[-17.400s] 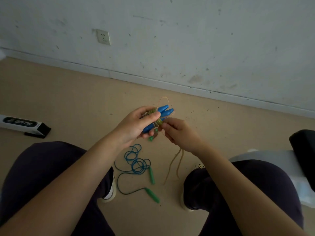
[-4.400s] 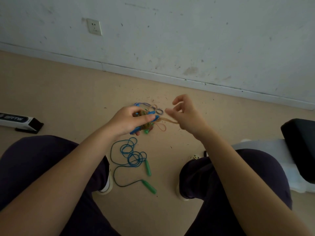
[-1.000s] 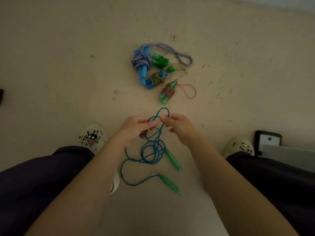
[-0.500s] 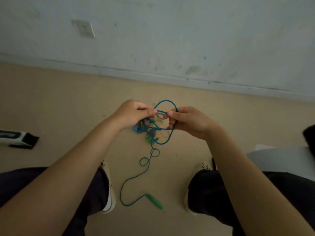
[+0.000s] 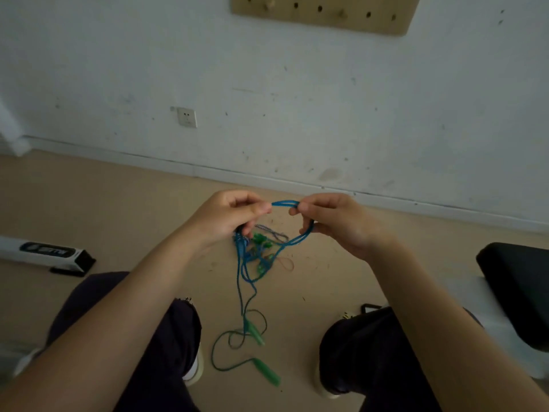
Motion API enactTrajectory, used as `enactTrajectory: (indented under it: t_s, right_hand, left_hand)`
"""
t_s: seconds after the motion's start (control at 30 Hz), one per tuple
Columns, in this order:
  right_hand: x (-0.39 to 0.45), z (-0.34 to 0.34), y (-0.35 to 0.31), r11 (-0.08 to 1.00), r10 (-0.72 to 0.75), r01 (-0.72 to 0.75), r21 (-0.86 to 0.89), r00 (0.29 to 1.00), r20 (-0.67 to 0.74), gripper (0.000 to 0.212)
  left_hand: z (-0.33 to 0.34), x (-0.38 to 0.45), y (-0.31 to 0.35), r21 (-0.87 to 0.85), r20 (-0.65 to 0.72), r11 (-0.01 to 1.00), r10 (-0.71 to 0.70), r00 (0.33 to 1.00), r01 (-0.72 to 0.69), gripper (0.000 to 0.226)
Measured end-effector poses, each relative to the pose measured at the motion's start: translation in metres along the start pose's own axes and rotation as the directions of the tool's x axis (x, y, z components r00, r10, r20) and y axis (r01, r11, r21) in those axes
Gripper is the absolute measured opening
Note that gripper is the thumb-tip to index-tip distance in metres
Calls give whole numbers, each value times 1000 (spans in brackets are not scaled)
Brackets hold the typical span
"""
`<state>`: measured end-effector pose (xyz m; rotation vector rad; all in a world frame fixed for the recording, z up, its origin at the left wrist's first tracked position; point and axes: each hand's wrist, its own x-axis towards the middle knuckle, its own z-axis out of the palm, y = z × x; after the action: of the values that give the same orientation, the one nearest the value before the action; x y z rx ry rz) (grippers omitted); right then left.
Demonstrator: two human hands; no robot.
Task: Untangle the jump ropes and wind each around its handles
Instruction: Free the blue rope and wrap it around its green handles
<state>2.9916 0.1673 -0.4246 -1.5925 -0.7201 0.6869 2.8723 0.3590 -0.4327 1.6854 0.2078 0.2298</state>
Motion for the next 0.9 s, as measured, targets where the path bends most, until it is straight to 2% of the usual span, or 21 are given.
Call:
enactTrajectory:
  t_s: [0.23,0.3,0.4,0.57,0.63,0.67,0.73,0.77,0.9]
  right_hand:
    - [3,-18,46,993,74,-85,-80,988,-139,9]
    - [2,-20,63,986,118,-133,-98,981,-151,6]
    - [5,-19,69,955,150,-181,-234,978,-144,9]
    - [11,-28,67,940,90,-146,-308,978,-187,11]
    - [10,-29,66,981,63,-89,-173,986,-152,14]
    - [10,-29,66,997,62,-67,-35,990,-127,18]
    - [10,-25,64,966,92,-72,249,993,-68,18]
    - [10,-22,63,951,94,-73,299,994,-56,16]
    - [11,-7,64,983,73,-59,175,994,-80,11]
  left_hand:
    - [-13,-1,-55,103,-79,976,-186,979,194,5]
    - [-11,0,-62,120,-100,972,-189,977,200,7]
    - [-11,7,-64,121,-141,975,-168,976,186,9]
    - [-15,15,-66,219,-97,959,-160,982,178,8]
    - [-15,16,-65,234,-80,956,-160,984,175,8]
    - [-15,17,-65,226,-86,958,-162,983,177,9]
    - [-20,18,-67,169,-92,970,-163,982,176,9]
    - [-22,18,-67,131,-82,977,-159,984,169,9]
    - [-18,14,-69,47,-8,988,-148,989,148,9]
